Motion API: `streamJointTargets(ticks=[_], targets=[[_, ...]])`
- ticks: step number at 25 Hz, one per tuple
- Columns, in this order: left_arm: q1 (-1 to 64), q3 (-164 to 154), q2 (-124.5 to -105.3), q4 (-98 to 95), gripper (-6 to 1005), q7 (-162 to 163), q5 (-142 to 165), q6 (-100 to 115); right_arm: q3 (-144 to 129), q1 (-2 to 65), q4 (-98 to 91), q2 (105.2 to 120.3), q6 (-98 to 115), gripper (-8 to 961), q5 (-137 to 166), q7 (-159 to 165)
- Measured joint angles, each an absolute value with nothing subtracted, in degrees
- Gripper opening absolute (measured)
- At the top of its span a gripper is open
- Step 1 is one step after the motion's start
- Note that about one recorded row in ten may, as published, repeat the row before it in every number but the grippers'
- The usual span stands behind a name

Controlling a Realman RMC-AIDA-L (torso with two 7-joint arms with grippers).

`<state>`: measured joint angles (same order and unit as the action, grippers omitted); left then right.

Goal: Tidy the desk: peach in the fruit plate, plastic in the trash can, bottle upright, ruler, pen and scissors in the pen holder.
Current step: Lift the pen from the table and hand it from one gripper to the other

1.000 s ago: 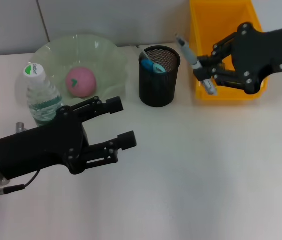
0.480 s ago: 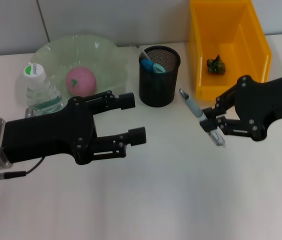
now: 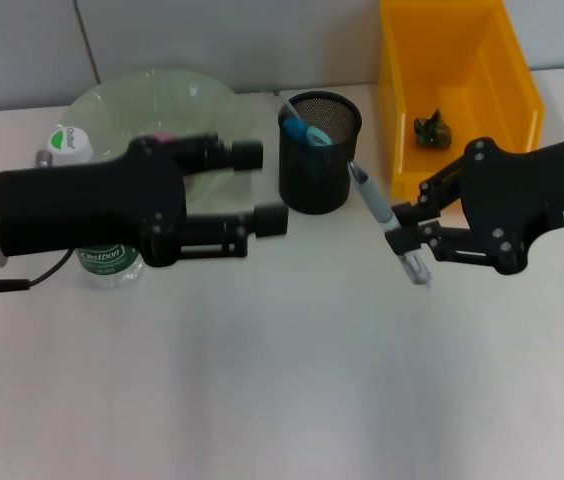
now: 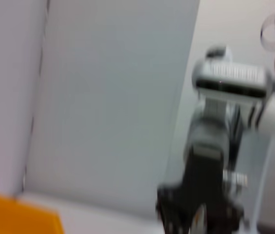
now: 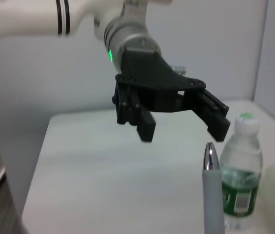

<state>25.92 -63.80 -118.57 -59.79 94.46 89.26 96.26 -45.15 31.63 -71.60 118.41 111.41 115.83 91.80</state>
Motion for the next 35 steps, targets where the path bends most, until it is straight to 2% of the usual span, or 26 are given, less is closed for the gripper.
streamJointTargets(ticks=[3,12,29,35], targets=[[25.9,-64.5,-118.75,-53.8,786,90.7,82.8,96.0,-44.6,30.6,-70.2,118.84,110.1,121,111.1,90.5],[26.4,-73.1,-118.87,-39.3,785,78.8,65.2,95.4,-43.1,30.0,-64.1,118.84,109.1,120,102.9,87.4],[27.1,-83.3,-119.09,-33.5,786,65.7,53.7,93.7,-46.8,33.2,-54.7,119.0,107.1,120,101.5,84.9],[26.7,-83.2,-118.6,-33.5,784,64.7,54.2,92.2,-48.3,33.3,-55.0,118.88,106.4,120,101.8,85.6]])
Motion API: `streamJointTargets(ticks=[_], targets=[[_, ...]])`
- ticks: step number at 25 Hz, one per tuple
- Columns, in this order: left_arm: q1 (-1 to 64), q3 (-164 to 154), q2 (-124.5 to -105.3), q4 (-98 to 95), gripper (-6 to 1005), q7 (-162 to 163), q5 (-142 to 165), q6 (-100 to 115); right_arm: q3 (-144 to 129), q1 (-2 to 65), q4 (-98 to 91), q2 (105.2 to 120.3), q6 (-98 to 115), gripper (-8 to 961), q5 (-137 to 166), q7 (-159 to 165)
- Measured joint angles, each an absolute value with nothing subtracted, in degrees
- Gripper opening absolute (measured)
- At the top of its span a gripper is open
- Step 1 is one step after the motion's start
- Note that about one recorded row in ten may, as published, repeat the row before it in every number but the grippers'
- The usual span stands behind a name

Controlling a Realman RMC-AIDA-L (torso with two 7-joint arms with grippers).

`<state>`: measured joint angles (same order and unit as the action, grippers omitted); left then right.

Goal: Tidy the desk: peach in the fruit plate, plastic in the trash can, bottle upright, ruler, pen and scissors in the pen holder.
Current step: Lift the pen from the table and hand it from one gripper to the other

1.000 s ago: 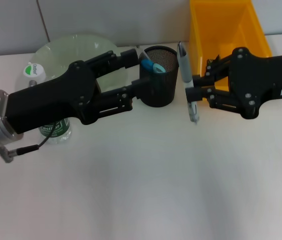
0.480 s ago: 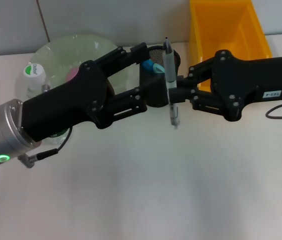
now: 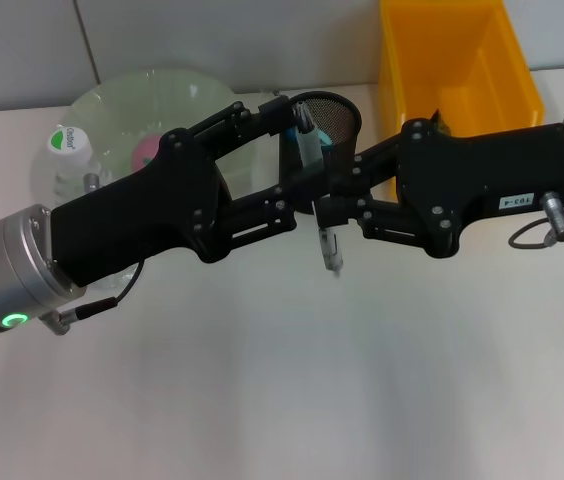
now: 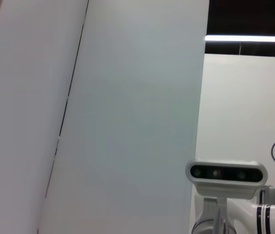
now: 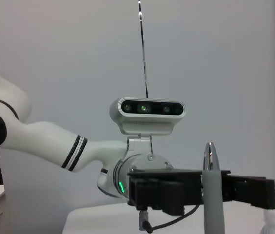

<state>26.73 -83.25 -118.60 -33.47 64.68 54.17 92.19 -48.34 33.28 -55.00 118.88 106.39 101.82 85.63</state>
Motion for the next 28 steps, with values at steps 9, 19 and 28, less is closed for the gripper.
streamJointTargets(ticks=[9,19,28], targets=[[27.0,-83.1,-118.46,-34.0,755,64.6,57.4,91.8,-48.3,34.0,-55.6,118.62,105.9,120,104.2,86.8],[26.9,-82.8,-118.39,-34.0,660,64.1,57.6,91.6,-48.4,34.3,-55.7,118.49,105.6,120,105.5,87.0],[27.2,-83.3,-118.39,-34.0,506,64.1,57.6,90.1,-48.4,34.6,-56.3,118.54,105.8,121,106.2,87.1]])
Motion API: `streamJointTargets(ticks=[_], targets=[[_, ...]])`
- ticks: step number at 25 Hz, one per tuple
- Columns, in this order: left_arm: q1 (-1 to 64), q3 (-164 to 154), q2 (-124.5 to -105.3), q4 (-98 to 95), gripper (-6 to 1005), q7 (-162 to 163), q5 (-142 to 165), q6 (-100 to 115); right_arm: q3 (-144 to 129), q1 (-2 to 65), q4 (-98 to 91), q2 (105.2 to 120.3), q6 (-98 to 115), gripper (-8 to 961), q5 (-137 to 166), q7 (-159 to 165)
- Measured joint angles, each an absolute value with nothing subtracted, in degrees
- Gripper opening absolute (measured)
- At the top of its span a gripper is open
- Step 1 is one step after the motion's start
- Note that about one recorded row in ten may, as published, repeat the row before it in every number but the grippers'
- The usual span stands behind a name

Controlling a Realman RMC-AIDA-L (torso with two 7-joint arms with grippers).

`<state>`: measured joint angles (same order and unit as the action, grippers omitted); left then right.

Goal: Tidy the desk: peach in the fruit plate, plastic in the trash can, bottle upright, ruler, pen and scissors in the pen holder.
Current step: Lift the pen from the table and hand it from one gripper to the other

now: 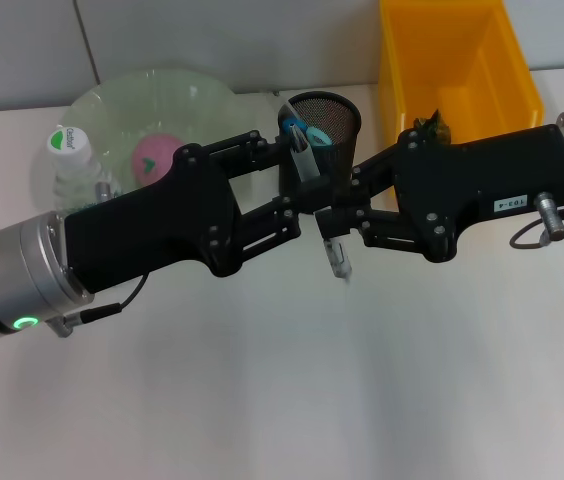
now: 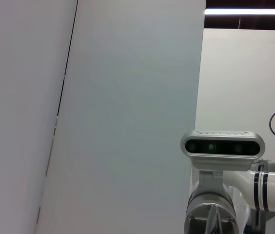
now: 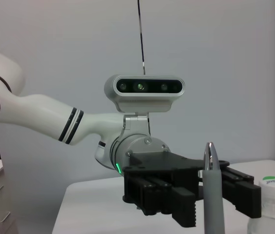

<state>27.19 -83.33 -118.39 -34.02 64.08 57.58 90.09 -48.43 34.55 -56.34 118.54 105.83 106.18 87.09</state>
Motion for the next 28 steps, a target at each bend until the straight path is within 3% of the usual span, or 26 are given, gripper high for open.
streamJointTargets(ticks=[12,18,28], targets=[[27.2,-83.4,-118.38,-34.0,461,64.3,57.7,90.1,-48.4,34.7,-56.4,118.54,105.6,120,106.2,87.1],[27.2,-83.4,-118.38,-34.0,324,64.3,57.7,90.1,-48.4,34.7,-56.4,118.51,105.6,121,106.2,87.1],[27.8,-83.4,-118.39,-34.0,316,64.4,59.1,90.1,-48.4,34.7,-56.4,118.47,105.7,121,106.3,87.1]])
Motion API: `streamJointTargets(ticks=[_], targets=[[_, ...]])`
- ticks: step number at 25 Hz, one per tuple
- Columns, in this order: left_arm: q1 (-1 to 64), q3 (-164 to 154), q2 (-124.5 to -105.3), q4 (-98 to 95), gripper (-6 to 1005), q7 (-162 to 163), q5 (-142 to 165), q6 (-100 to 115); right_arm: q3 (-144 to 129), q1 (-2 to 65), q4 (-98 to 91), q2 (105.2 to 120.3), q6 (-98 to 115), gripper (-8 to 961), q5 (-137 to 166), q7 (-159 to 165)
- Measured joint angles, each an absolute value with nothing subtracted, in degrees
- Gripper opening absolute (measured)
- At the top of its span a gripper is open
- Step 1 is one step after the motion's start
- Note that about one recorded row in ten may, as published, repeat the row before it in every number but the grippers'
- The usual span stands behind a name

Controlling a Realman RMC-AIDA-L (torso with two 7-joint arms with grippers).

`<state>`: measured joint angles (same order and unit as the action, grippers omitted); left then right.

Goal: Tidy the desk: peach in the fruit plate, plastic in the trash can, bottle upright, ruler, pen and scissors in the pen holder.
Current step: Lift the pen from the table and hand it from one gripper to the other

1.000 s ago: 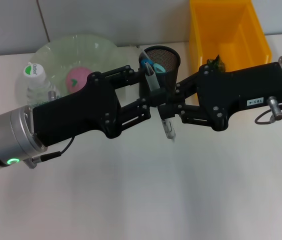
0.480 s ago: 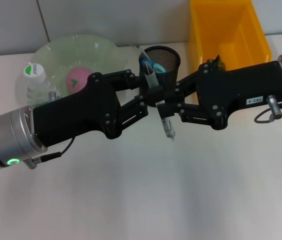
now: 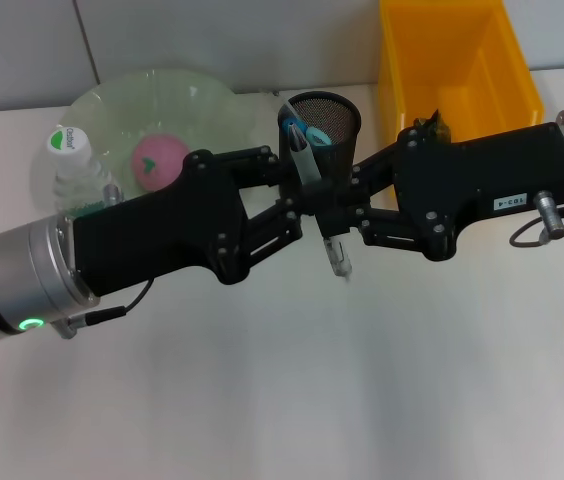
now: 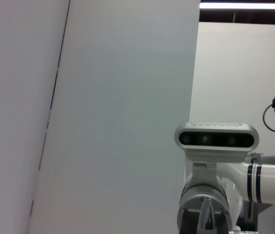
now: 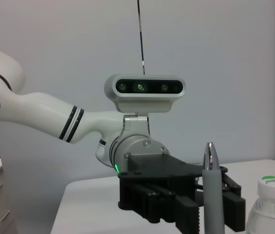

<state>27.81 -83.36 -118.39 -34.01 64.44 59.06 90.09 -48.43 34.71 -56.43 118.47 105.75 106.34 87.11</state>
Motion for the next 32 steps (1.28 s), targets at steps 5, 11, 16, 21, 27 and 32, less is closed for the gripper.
streamJointTargets(ticks=[5,11,16,21,27,32], targets=[[27.9,-83.4,-118.47,-34.0,287,64.0,59.2,90.1,-48.4,34.7,-56.4,118.48,105.9,120,106.4,87.5],[27.9,-83.4,-118.48,-34.0,209,63.5,59.2,90.1,-48.4,34.7,-56.4,118.47,106.2,121,106.4,87.7],[27.9,-83.3,-118.48,-34.0,148,63.5,59.1,90.1,-48.4,34.7,-57.7,118.46,106.2,127,106.8,90.2],[27.9,-83.2,-118.47,-34.0,149,63.7,59.2,90.1,-48.5,34.8,-58.7,118.55,106.1,156,107.8,90.9],[27.9,-83.0,-118.47,-34.0,151,63.8,59.1,90.1,-48.8,34.9,-59.0,118.65,105.7,319,107.8,91.1],[27.5,-81.7,-118.55,-34.0,155,64.0,58.5,90.8,-47.3,33.8,-60.4,118.7,106.5,518,106.7,91.2]])
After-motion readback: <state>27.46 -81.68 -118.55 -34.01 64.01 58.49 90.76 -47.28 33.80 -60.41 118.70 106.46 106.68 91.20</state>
